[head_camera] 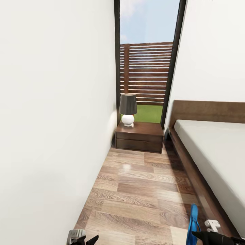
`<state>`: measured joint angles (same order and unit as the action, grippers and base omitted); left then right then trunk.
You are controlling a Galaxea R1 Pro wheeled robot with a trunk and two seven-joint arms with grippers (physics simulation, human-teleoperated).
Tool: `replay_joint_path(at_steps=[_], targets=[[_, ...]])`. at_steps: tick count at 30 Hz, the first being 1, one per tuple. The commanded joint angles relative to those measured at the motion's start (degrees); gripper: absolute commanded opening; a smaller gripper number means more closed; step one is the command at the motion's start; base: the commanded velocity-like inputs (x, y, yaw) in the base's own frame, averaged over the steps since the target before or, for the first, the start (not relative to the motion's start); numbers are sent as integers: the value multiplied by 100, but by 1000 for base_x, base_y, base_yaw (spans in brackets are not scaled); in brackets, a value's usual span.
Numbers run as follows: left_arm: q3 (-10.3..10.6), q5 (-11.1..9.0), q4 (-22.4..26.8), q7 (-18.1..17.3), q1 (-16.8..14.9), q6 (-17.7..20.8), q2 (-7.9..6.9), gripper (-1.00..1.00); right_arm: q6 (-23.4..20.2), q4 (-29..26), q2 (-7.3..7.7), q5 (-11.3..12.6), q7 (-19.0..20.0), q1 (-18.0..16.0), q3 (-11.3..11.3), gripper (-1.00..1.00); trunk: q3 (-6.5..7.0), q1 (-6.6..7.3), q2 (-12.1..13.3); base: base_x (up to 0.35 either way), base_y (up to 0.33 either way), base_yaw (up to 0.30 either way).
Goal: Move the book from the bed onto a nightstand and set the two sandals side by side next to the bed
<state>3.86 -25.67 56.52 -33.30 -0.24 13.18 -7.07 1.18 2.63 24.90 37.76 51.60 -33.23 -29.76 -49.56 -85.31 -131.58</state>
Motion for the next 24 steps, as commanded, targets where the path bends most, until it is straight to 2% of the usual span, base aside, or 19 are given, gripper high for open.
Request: replay_joint_path(at_steps=[1,6,16,24], targets=[[9,-60,2,-1,-2,46,-5,100,5,19,-2,56,41,-8,-47,-100,-6,1,-3,0,0,0],[9,-60,0,-1,-2,36,-5,100,5,19,-2,56,50,-8,-47,-100,0,1,-3,0,0,-29],[9,-60,0,-1,-2,35,-5,100,-5,11,-2,56,93,-8,-47,-100,61,1,-3,0,0,-184],[12,-60,0,-1,-2,35,-5,100,-16,10,-2,56,99,-8,-47,-100,87,1,-3,0,0,-27]])
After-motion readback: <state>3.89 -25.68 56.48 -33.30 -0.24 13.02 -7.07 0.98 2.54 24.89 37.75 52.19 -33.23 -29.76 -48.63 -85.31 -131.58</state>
